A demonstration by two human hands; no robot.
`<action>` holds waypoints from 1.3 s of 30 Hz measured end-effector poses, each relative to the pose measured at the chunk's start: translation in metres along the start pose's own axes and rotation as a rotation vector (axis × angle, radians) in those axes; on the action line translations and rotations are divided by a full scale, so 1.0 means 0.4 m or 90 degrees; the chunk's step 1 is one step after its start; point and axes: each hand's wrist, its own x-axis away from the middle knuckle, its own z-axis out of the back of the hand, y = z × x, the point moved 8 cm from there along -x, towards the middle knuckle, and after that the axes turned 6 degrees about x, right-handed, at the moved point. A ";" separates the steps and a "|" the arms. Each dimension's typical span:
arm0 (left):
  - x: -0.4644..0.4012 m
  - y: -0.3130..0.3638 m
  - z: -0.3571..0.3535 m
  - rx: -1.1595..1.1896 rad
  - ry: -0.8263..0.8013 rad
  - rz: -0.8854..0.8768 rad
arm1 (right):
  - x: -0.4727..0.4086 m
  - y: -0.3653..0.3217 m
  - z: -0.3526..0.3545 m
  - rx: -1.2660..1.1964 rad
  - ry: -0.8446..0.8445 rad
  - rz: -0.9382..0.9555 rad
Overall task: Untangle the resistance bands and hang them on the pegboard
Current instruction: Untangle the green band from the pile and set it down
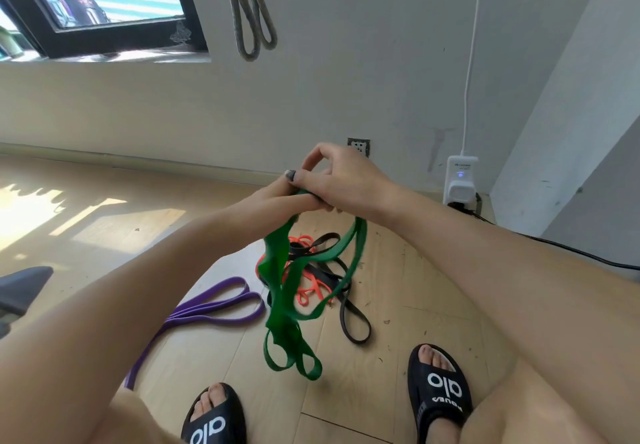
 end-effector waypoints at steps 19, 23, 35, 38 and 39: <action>-0.009 -0.019 0.023 -0.066 0.040 -0.005 | 0.015 -0.020 0.046 0.093 -0.040 0.087; 0.005 -0.027 -0.010 -0.011 -0.048 0.017 | 0.020 -0.004 0.049 0.111 -0.040 0.086; -0.011 0.011 0.003 0.022 0.013 -0.066 | 0.027 0.008 0.089 0.005 -0.002 0.084; -0.015 0.008 -0.015 0.106 -0.003 -0.067 | 0.033 0.022 0.112 -0.019 0.037 0.066; -0.017 0.003 -0.022 0.137 -0.008 -0.062 | 0.033 0.028 0.121 -0.039 0.054 0.056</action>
